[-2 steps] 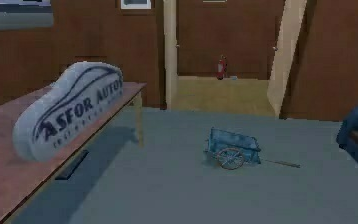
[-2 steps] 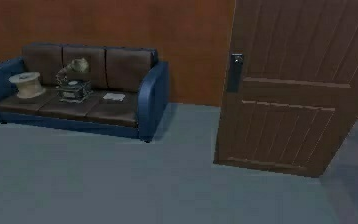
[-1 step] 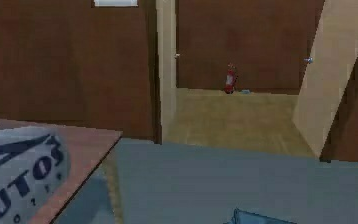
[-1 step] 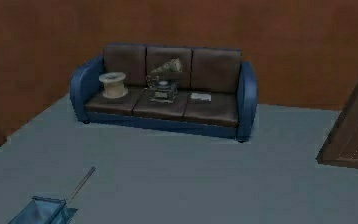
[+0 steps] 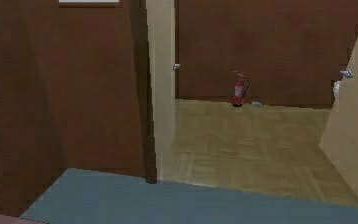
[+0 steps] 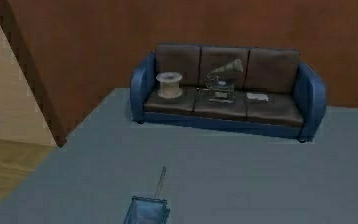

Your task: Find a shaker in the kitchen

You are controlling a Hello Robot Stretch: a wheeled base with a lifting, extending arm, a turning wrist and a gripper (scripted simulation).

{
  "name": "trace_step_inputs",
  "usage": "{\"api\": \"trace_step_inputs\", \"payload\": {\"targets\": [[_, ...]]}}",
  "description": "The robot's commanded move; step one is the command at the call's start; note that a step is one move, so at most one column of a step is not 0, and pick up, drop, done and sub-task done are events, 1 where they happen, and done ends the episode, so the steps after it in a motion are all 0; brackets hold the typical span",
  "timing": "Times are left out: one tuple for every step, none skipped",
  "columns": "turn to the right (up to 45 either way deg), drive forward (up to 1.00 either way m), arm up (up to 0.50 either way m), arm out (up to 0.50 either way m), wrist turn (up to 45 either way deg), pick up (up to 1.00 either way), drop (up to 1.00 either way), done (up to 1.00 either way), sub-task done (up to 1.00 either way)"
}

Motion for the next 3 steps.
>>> {"api": "trace_step_inputs", "payload": {"targets": [[3.0,0.0,0.0,0.0,0.0,0.0,0.0,0.0,0.0],[0.0,1.0,0.0,0.0,0.0,0.0,0.0,0.0,0.0],[3.0,0.0,0.0,0.0,0.0,0.0,0.0,0.0,0.0]]}}
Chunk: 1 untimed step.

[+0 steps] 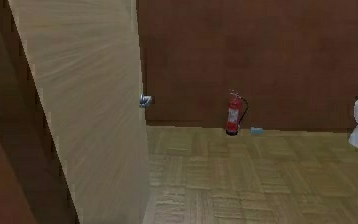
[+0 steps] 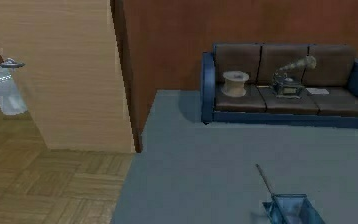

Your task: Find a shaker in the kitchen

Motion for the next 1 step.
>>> {"api": "trace_step_inputs", "payload": {"targets": [[27.0,0.0,0.0,0.0,0.0,0.0,0.0,0.0,0.0]]}}
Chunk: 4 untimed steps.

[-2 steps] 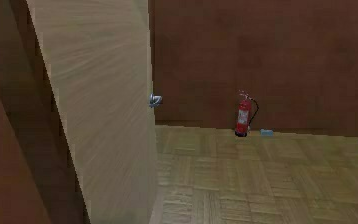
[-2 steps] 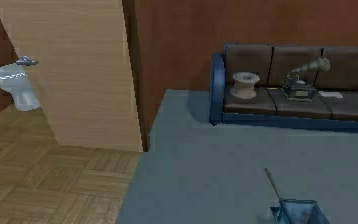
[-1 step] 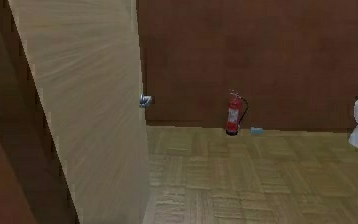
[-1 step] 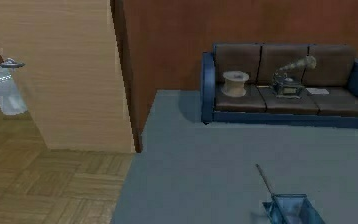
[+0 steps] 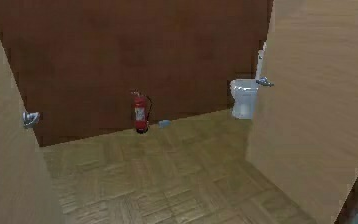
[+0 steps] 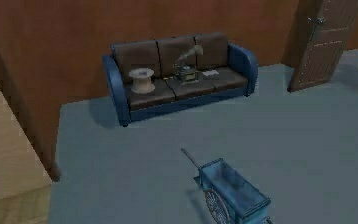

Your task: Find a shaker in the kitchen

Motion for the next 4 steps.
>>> {"api": "trace_step_inputs", "payload": {"targets": [[0.0,0.25,0.0,0.0,0.0,0.0,0.0,0.0,0.0],[-21.0,0.0,0.0,0.0,0.0,0.0,0.0,0.0,0.0],[0.0,1.0,0.0,0.0,0.0,0.0,0.0,0.0,0.0],[-9.0,0.0,0.0,0.0,0.0,0.0,0.0,0.0,0.0]]}}
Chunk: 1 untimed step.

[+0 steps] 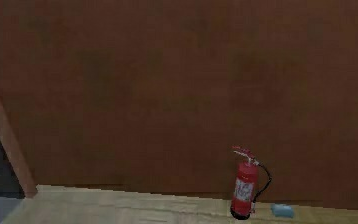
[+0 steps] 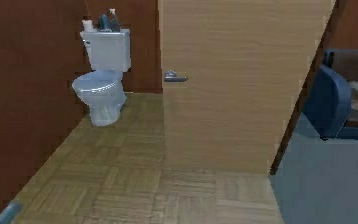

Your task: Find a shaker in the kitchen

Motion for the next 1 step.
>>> {"api": "trace_step_inputs", "payload": {"targets": [[0.0,0.2,0.0,0.0,0.0,0.0,0.0,0.0,0.0]]}}
